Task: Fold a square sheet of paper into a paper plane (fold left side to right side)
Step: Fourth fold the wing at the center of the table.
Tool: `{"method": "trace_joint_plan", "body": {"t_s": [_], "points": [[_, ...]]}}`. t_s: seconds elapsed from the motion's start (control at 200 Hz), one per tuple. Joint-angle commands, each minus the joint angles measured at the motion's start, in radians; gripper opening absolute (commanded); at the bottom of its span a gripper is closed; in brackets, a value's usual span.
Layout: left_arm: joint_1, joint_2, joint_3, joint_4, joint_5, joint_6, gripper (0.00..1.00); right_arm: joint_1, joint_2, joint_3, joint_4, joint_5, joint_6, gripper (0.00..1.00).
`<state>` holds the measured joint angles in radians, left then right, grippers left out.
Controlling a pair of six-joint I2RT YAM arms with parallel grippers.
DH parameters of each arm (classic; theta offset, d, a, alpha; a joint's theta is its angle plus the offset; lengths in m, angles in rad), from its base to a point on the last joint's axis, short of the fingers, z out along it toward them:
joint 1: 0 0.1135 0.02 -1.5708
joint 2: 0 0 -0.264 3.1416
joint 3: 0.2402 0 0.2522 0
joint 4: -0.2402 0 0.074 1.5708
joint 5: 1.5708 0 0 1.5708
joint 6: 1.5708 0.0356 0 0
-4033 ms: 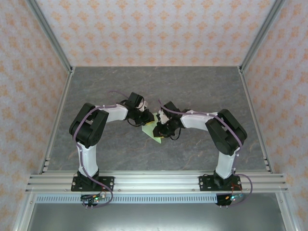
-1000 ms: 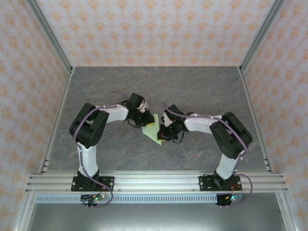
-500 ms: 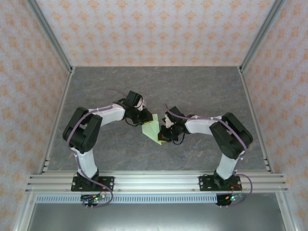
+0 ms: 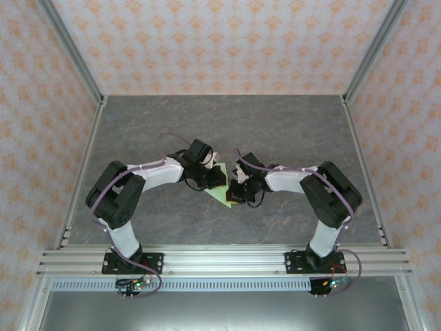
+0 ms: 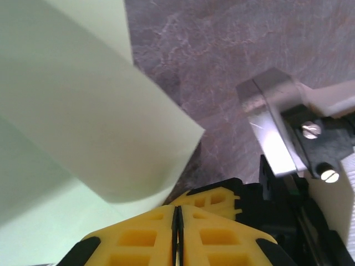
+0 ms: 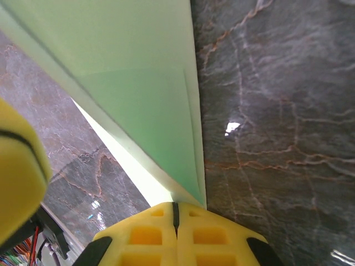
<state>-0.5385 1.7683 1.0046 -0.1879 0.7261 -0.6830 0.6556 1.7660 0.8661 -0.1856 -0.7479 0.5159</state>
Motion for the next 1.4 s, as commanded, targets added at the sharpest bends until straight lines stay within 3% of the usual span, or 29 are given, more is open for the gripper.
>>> {"method": "trace_joint_plan", "body": {"t_s": [0.0, 0.711, 1.396], "points": [[-0.005, 0.034, -0.008, 0.042, 0.017, -0.009, 0.1, -0.002, 0.076, -0.038, -0.144, 0.148, -0.001, 0.0], [0.002, 0.135, -0.039, 0.109, -0.056, 0.056, 0.07, -0.002, 0.087, -0.031, -0.216, 0.18, -0.034, 0.0], [0.142, 0.211, 0.039, 0.134, 0.005, 0.122, 0.08, -0.001, 0.119, -0.027, -0.291, 0.2, -0.086, 0.0]]}}
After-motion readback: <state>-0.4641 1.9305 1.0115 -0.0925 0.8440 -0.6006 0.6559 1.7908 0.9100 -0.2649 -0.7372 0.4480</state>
